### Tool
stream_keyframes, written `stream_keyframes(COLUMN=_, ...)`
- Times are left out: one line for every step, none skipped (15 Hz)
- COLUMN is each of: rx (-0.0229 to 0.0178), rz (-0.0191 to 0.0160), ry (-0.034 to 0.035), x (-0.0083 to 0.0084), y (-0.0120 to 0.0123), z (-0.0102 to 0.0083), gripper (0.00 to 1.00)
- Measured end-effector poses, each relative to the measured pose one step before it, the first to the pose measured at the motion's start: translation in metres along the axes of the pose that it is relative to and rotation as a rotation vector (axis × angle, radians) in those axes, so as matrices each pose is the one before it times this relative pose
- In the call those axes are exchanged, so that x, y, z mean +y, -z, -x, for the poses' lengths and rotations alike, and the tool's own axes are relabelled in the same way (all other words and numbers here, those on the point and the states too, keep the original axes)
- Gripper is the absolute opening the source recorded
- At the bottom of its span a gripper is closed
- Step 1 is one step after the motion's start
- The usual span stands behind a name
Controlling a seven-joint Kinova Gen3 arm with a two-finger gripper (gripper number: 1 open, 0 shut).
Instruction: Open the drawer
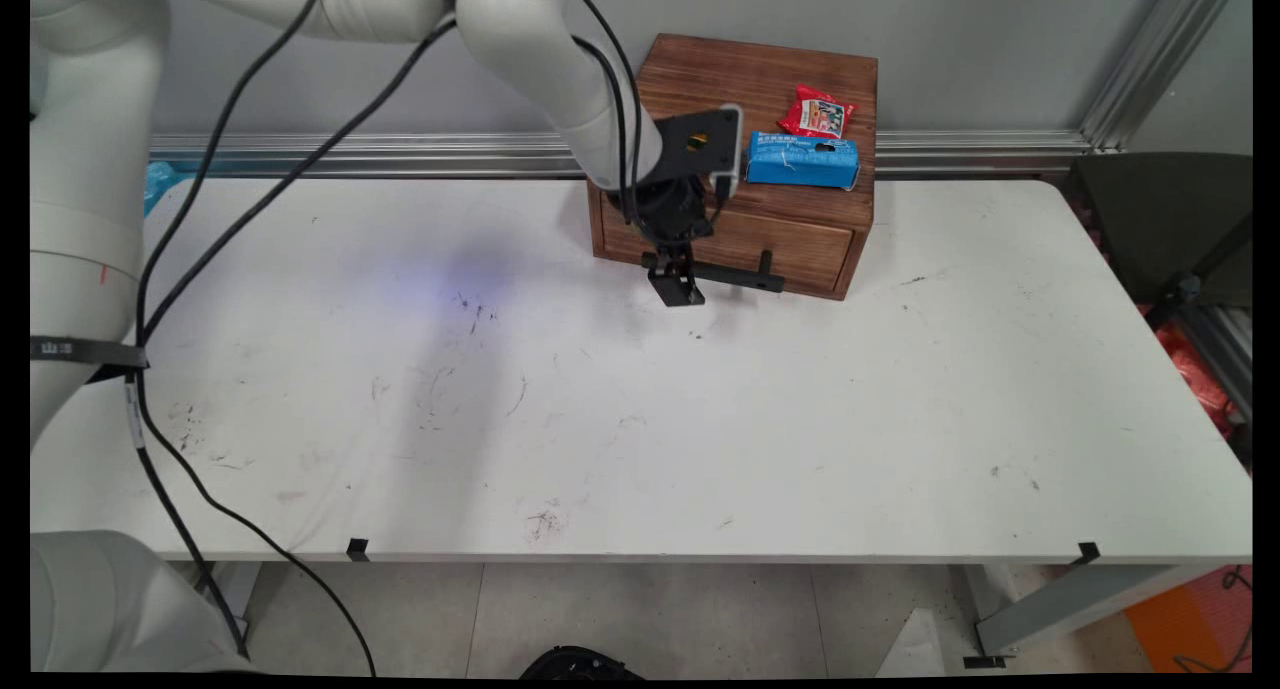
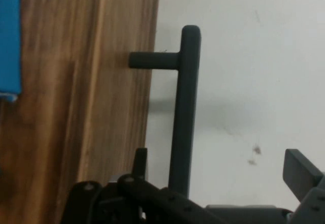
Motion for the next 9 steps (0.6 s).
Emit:
stream_keyframes(rx=0.00187, rz=0.00136, ry=0.00008, x=0.00102, y=-0.00475, z=-0.00049, gripper=1.00)
stream_keyframes(rx=0.00185, rz=0.00045, ry=0.00051, x=0.00081, y=-0.00598, z=-0.00051, gripper=1.00)
stream_keyframes(rx=0.00156, rz=-0.00078, ry=0.00057, x=0.00039, y=-0.00408, z=-0.00023, gripper=1.00)
stream_keyframes(rx=0.00117, rz=-0.00142, ry=0.00061, x=0.00005, y=-0.00385, z=-0.00026, gripper=1.00)
stream_keyframes(rx=0.00140, rz=-0.00172, ry=0.00038, x=-0.00009, y=-0.00403, z=-0.00031, gripper=1.00)
stream_keyframes(rx=0.00054, rz=-0.00130, ry=0.00086, x=-0.00001, y=-0.00377, z=0.00005, gripper=1.00)
stream_keyframes(rx=0.00032, rz=-0.00100, ry=0.00112, x=0.00000, y=-0.00291, z=0.00037, gripper=1.00)
stream_keyframes(rx=0.00053, rz=-0.00064, ry=0.00217, x=0.00013, y=-0.00323, z=0.00049, gripper=1.00)
stream_keyframes(rx=0.00016, rz=0.00000, ry=0.00240, x=0.00029, y=-0.00305, z=0.00066, gripper=1.00)
